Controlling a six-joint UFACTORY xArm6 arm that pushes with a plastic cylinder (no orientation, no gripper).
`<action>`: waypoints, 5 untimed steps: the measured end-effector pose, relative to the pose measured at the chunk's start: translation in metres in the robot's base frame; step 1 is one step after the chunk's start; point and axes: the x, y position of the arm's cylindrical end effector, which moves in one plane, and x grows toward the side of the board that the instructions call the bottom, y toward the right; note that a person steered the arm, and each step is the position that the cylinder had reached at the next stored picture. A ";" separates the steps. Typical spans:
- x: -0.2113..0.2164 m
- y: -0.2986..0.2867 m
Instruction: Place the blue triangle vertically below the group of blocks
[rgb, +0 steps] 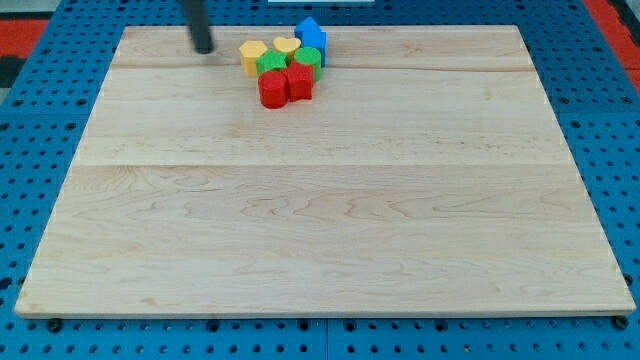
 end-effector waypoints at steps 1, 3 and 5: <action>-0.030 0.077; -0.033 0.079; -0.034 0.129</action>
